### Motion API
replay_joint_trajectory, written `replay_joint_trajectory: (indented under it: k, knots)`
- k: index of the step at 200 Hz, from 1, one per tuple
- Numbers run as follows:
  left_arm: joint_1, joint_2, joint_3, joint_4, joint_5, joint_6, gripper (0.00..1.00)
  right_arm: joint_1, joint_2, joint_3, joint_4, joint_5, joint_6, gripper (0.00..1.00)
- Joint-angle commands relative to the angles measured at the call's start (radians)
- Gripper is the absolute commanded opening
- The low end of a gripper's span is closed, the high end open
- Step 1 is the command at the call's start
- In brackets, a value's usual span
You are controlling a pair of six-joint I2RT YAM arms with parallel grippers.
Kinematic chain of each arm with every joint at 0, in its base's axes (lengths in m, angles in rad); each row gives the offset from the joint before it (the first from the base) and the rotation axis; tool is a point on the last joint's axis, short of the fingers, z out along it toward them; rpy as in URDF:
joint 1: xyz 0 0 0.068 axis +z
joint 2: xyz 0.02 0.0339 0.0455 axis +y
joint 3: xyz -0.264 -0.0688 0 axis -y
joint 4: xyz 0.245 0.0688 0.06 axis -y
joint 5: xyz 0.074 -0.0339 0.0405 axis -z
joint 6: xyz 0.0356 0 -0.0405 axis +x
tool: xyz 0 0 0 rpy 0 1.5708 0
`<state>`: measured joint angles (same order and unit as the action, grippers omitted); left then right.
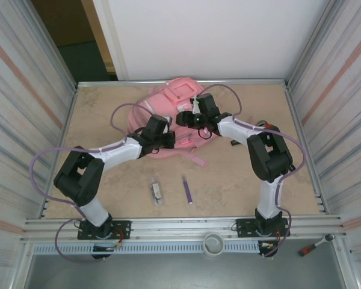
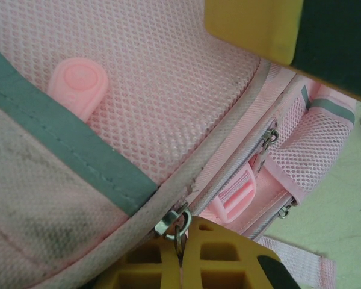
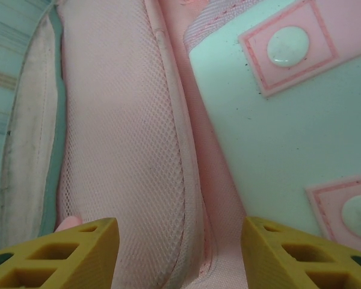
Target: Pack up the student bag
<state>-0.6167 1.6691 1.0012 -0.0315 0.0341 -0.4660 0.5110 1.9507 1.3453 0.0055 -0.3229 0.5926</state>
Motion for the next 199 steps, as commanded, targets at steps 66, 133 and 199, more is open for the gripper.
replay_joint_trajectory:
  k: [66, 133, 199]
  knots:
    - [-0.023, -0.043, -0.010, -0.082, -0.105, 0.090, 0.00, -0.030, 0.043, -0.006, 0.096, -0.119, 0.093, 0.10]
    - [-0.014, -0.055, -0.010, -0.137, -0.202, 0.164, 0.00, -0.073, -0.021, -0.012, 0.000, -0.109, -0.008, 0.00]
    - [0.033, -0.086, -0.027, -0.177, -0.230, 0.227, 0.00, -0.103, -0.008, 0.075, -0.200, -0.135, -0.226, 0.00]
